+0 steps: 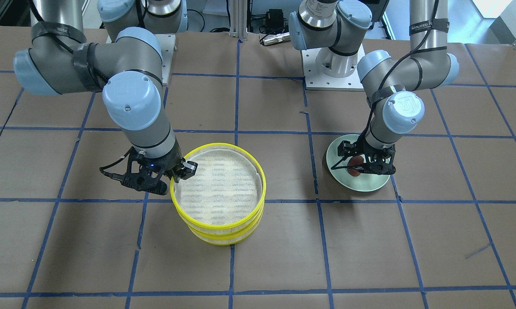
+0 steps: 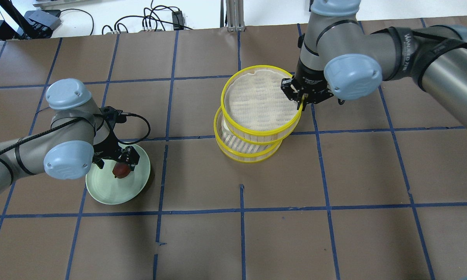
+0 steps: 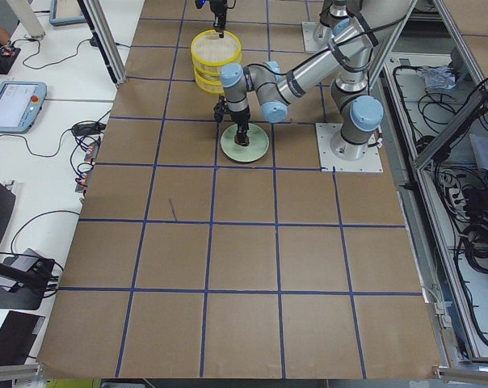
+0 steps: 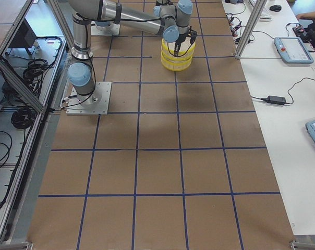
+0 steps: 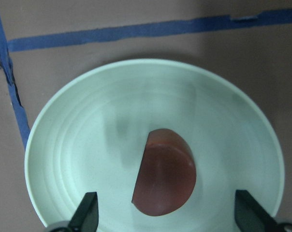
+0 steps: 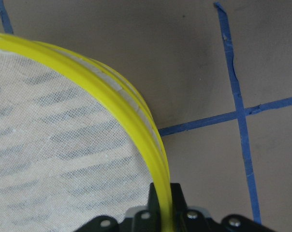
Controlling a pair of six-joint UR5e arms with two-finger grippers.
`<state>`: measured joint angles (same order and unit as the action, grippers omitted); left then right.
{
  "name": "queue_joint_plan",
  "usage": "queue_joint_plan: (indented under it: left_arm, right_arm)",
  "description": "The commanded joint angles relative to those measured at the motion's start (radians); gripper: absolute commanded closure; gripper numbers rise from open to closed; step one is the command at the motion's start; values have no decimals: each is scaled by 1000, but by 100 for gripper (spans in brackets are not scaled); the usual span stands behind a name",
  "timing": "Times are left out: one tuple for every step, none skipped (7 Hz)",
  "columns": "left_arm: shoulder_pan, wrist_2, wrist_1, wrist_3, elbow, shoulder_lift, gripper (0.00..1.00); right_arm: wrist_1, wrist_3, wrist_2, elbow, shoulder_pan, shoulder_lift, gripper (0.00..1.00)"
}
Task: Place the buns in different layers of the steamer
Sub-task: 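Set top tier back onto lower tier with right gripper while left gripper reaches brown bun, then grasp brown bun with left gripper and carry it over the steamer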
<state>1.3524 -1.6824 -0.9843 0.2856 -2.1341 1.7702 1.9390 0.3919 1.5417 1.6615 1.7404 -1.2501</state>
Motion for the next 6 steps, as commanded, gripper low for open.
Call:
queue_joint_plan:
  left_arm:
    - [1, 6, 3, -2, 2, 9, 98]
    - [2, 9, 37, -3, 12, 11, 99]
    - [7, 15, 77, -17, 60, 14, 100]
    - [36, 86, 44, -52, 135, 6, 100]
    - [65, 102, -34, -63, 219, -6, 100]
    - [114, 113, -94, -66, 329, -8, 100]
  right_arm:
    - [17, -33, 9, -2, 8, 21, 94]
    - [20, -31, 8, 1, 8, 27, 94]
    - [21, -31, 5, 1, 8, 35, 94]
    - [21, -31, 11, 3, 8, 37, 94]
    - [21, -31, 11, 3, 8, 37, 94]
    - [21, -31, 11, 3, 8, 38, 94]
